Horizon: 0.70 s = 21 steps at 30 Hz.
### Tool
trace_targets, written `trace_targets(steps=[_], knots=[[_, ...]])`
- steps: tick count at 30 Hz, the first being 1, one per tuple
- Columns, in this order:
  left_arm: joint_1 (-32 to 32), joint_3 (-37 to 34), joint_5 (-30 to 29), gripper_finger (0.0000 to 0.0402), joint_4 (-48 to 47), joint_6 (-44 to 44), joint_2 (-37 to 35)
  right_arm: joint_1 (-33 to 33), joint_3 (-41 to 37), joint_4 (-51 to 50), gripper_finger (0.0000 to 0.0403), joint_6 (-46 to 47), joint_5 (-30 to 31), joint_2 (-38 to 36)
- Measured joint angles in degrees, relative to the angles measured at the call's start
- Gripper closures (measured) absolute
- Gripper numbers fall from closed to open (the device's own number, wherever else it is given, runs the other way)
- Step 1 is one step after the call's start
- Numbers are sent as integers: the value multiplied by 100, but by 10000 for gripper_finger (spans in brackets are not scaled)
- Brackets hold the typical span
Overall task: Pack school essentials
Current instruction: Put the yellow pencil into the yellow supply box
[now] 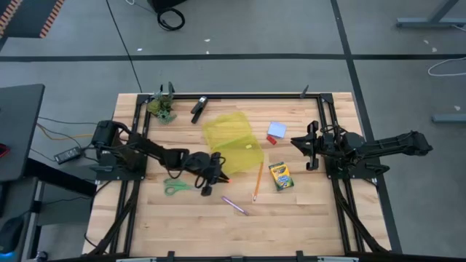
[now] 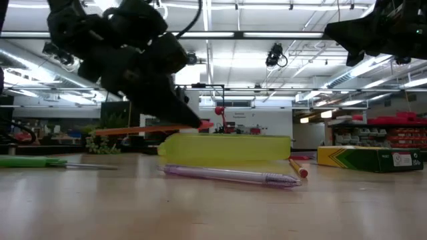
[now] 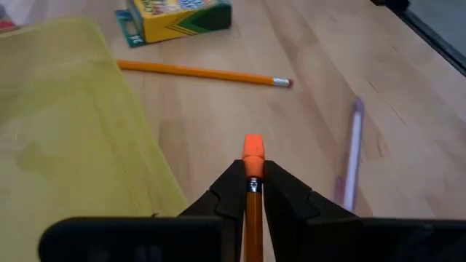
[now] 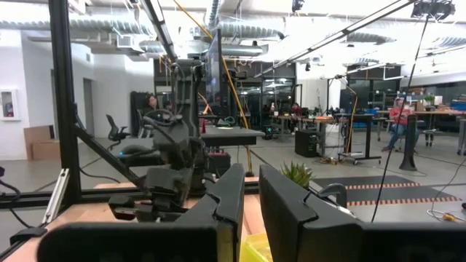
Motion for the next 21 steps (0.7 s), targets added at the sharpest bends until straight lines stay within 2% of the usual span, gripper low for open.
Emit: trace_targets(steps=[7,21], knots=[[211,702,2,360,-915,-91,1,0,0,-1,351,0,0,0],[897,1487,-197,358,-1055,-84,134,0,-1,-1,351,-1,0,2]])
